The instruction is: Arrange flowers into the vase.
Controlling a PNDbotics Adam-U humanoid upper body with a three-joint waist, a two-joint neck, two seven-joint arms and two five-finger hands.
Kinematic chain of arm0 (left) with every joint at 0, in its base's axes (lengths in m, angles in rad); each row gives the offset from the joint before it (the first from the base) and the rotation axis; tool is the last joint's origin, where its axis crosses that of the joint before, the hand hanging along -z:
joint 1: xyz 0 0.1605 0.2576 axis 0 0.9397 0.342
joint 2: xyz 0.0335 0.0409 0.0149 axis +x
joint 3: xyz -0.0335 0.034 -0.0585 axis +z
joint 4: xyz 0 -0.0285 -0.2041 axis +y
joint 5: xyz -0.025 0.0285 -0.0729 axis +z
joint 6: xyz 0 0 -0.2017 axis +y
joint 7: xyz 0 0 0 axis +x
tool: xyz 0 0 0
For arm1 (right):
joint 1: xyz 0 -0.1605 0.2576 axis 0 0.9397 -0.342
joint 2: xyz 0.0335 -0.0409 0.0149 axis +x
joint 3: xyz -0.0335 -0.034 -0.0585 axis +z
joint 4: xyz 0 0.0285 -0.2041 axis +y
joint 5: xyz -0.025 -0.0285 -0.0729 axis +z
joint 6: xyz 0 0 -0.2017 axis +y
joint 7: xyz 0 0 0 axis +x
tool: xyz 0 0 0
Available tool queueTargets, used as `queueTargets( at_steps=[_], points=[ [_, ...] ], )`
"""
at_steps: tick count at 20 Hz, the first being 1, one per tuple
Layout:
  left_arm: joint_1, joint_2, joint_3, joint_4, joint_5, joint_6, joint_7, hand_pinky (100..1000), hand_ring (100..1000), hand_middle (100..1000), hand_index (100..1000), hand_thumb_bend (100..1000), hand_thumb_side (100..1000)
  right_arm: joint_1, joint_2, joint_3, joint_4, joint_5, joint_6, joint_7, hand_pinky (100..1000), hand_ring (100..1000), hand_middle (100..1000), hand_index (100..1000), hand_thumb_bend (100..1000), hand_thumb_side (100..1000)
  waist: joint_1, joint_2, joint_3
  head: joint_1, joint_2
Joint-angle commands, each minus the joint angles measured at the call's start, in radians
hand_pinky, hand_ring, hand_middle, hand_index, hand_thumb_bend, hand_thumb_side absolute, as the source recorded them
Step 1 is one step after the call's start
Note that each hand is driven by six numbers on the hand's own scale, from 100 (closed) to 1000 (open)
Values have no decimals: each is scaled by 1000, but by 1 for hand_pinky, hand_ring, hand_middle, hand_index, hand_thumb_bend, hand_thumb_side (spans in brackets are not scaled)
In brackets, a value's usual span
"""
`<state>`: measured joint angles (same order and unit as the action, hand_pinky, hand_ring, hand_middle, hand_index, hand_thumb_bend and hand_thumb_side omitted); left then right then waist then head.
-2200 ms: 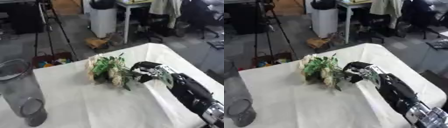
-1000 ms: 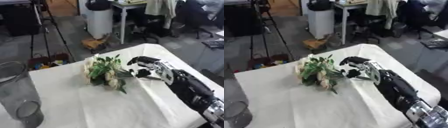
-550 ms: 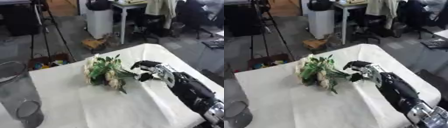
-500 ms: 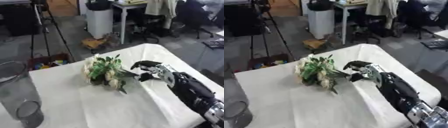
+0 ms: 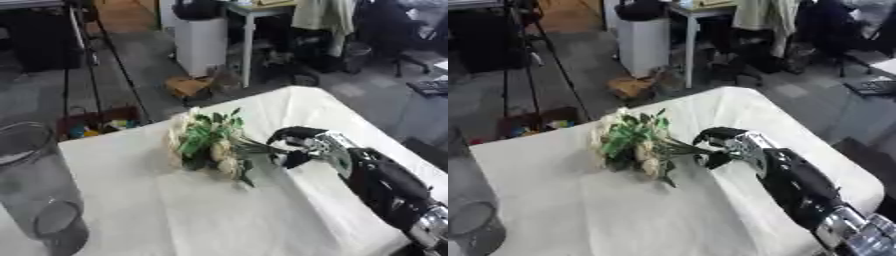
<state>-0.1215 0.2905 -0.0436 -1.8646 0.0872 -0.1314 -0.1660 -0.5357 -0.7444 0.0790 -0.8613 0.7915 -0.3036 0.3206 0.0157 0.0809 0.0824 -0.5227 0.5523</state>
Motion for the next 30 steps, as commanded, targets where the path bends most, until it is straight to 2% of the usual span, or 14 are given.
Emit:
queueTargets(
  at_steps=[1, 25, 28, 30],
  points=[
    [-6, 10, 11, -14, 0, -1, -4, 737, 686, 675, 748, 1000, 791, -9, -33, -15, -2, 6, 1, -6, 858, 923, 878, 911, 155, 550, -2, -7, 2, -5, 3],
    [-14, 3, 8, -19, 3, 0, -10, 737, 683, 673, 747, 1000, 787, -17, -47, -18, -14, -19, 31, -27, 838, 913, 866, 912, 124, 564, 17, 21, 29, -27, -14],
    [-14, 2, 8, -19, 4, 0, -10, 737, 682, 673, 747, 1000, 787, -18, -46, -17, -14, -18, 33, -25, 804, 890, 841, 902, 119, 559, 19, 23, 31, -29, -15],
    [-14, 1, 8, -19, 5, 1, -9, 737, 682, 672, 747, 1000, 786, -18, -45, -17, -14, -17, 35, -26, 741, 845, 804, 885, 111, 555, 20, 24, 33, -30, -15]
  ],
)
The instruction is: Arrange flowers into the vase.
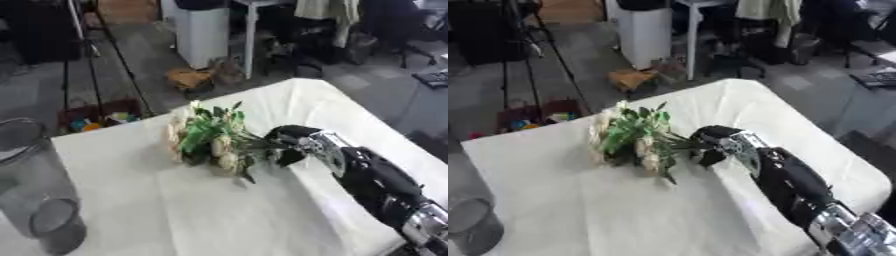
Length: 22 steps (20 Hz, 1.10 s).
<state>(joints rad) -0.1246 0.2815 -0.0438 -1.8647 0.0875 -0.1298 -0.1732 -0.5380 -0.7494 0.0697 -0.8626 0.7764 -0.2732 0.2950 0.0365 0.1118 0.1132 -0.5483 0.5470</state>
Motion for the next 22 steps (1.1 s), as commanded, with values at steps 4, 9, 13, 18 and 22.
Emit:
queueTargets(
  at_steps=[4, 9, 13, 18, 22],
  points=[
    [-11, 9, 8, -19, 6, 0, -2, 737, 682, 672, 747, 1000, 786, -16, -38, -8, -11, 3, 14, -6, 575, 721, 655, 809, 100, 545, 2, -5, 3, -5, -9],
    [-11, 8, 7, -19, 7, 2, -1, 737, 681, 671, 746, 1000, 786, -16, -36, -12, -12, 4, 38, -47, 431, 593, 455, 652, 100, 512, 3, -4, 2, -5, -9],
    [-11, 7, 6, -18, 7, 3, -1, 737, 681, 671, 746, 1000, 786, -14, -35, -11, -13, 1, 61, -98, 375, 553, 383, 547, 100, 481, 3, -4, 2, -6, -9],
    [-11, 7, 6, -18, 9, 4, 0, 737, 679, 670, 746, 1000, 785, -11, -30, -7, -10, 4, 74, -133, 307, 511, 316, 467, 100, 451, 4, -4, 2, -7, -9],
    [-11, 7, 7, -18, 9, 5, 1, 737, 678, 670, 746, 1000, 785, -10, -28, -8, -11, 4, 85, -169, 230, 467, 254, 404, 100, 442, 3, -4, 3, -7, -8]
  ],
)
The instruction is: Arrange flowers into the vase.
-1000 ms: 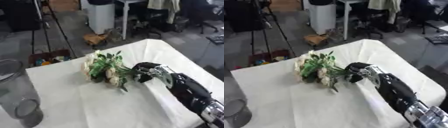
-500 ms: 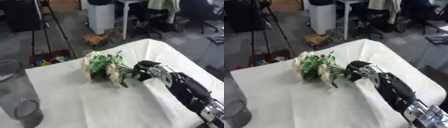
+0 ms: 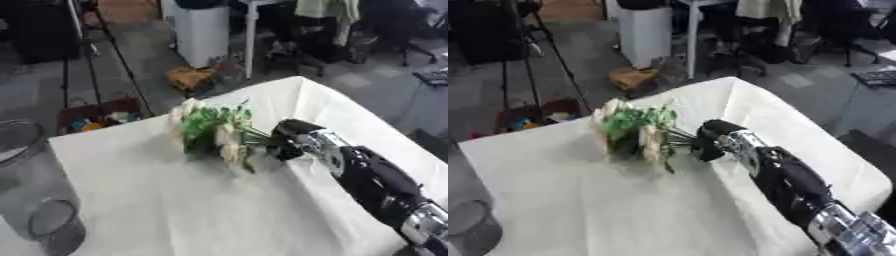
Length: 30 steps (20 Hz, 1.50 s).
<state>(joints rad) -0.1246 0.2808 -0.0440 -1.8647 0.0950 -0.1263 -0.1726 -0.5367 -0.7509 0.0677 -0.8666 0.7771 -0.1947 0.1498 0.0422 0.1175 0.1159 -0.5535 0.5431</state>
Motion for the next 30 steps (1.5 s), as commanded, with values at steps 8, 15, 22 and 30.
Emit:
queueTargets(
  at_steps=[8, 15, 22, 30],
  points=[
    [-12, 6, 7, -16, 4, 5, 3, 736, 676, 669, 744, 1000, 785, -8, -23, -11, -10, -22, 36, -153, 100, 320, 104, 278, 100, 517, -3, -9, 0, -3, -7],
    [-12, 5, 6, -15, 6, 9, 2, 736, 676, 669, 744, 1000, 785, -8, -17, -15, -8, -135, 46, -308, 100, 166, 100, 246, 100, 620, -2, -10, -1, -5, -7],
    [-12, 4, 6, -14, 8, 15, 3, 734, 674, 667, 743, 1000, 784, -3, -16, -11, -9, -220, 31, -373, 100, 118, 100, 235, 100, 773, -2, -11, -3, -7, -7],
    [-12, 5, 7, -15, 9, 19, 7, 732, 674, 665, 742, 1000, 785, -4, -27, -11, -59, -281, -4, -451, 100, 100, 100, 138, 100, 900, -1, -13, -8, -9, -8]
  ],
)
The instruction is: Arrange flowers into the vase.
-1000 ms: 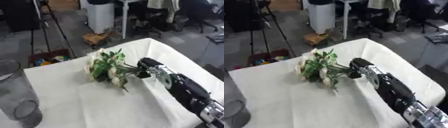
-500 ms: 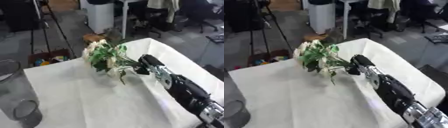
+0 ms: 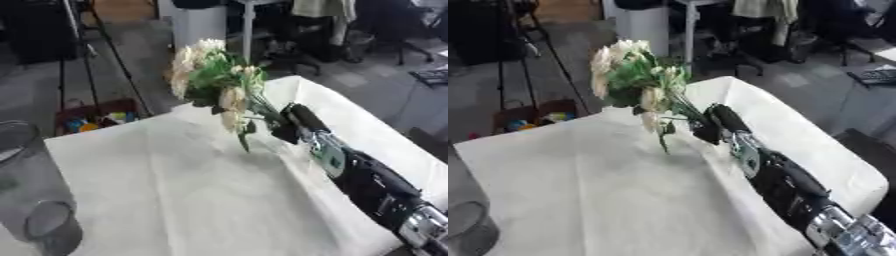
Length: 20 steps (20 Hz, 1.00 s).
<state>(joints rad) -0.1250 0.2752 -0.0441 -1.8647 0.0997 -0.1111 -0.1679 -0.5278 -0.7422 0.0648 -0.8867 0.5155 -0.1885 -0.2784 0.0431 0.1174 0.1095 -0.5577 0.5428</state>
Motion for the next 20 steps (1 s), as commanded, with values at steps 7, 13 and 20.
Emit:
queueTargets(
  at_steps=[7, 13, 20],
  points=[
    [-11, 12, 9, -14, 5, 7, 6, 731, 674, 663, 742, 1000, 787, -12, -51, -4, -126, -59, -20, -36, 100, 100, 100, 100, 100, 915, -8, -20, -6, -5, -9],
    [-10, 14, 11, -13, 6, 8, 10, 731, 674, 663, 742, 1000, 789, -13, -76, 2, -246, -108, -15, -17, 100, 100, 100, 100, 100, 886, -18, -26, -10, -3, -8],
    [-8, 18, 13, -10, 5, 9, 15, 731, 672, 660, 742, 1000, 791, -17, -112, 8, -396, -164, -10, 9, 100, 100, 100, 100, 100, 894, -32, -33, -14, 3, -9]
  ],
)
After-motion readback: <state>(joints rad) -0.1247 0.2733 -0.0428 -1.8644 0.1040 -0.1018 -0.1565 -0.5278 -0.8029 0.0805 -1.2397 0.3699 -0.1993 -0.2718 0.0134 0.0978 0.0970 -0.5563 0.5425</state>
